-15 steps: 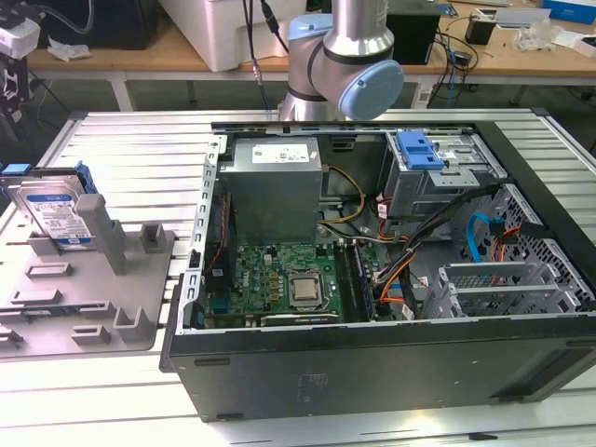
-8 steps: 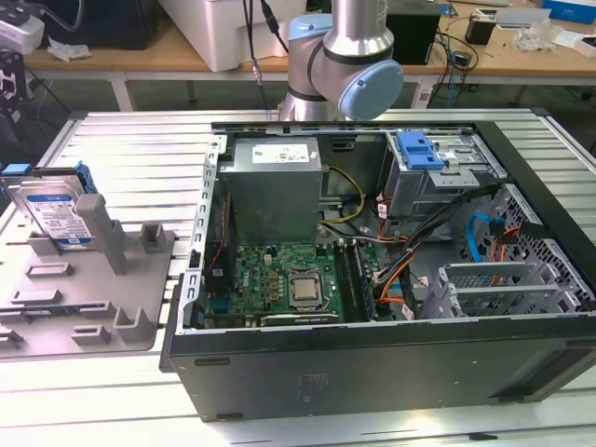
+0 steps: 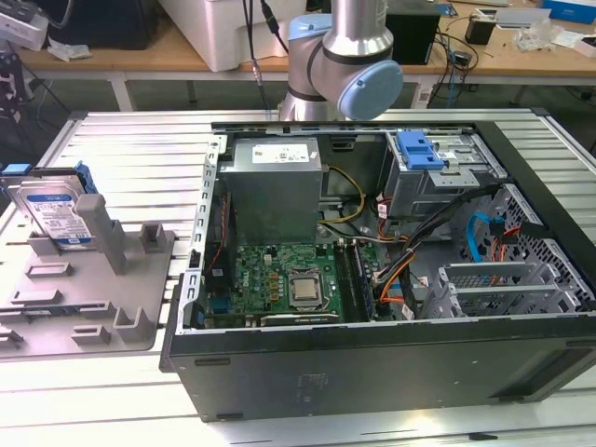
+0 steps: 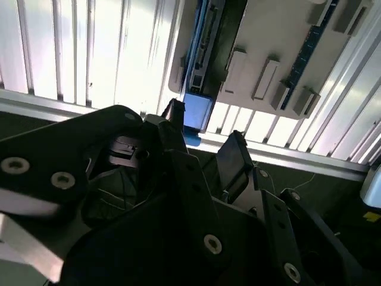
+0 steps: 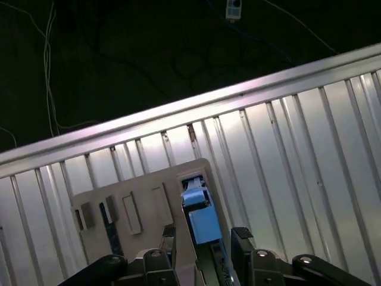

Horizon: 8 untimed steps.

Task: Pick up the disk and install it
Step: 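Pick up the disk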

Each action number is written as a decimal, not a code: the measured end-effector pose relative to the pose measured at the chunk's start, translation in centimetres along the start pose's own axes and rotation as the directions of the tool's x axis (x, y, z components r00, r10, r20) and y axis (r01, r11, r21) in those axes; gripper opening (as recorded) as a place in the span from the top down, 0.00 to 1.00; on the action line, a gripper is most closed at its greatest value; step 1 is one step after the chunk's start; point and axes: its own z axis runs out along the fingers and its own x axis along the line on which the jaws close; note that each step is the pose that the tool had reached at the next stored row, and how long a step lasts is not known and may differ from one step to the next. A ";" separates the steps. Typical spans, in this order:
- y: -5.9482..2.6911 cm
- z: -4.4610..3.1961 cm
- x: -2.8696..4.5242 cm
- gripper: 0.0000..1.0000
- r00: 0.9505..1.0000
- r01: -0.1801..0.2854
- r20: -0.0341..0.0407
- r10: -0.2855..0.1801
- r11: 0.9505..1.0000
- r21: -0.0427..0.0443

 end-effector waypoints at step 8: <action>0.11 0.17 -0.43 0.51 0.995 0.096 -0.002 -0.096 0.995 0.008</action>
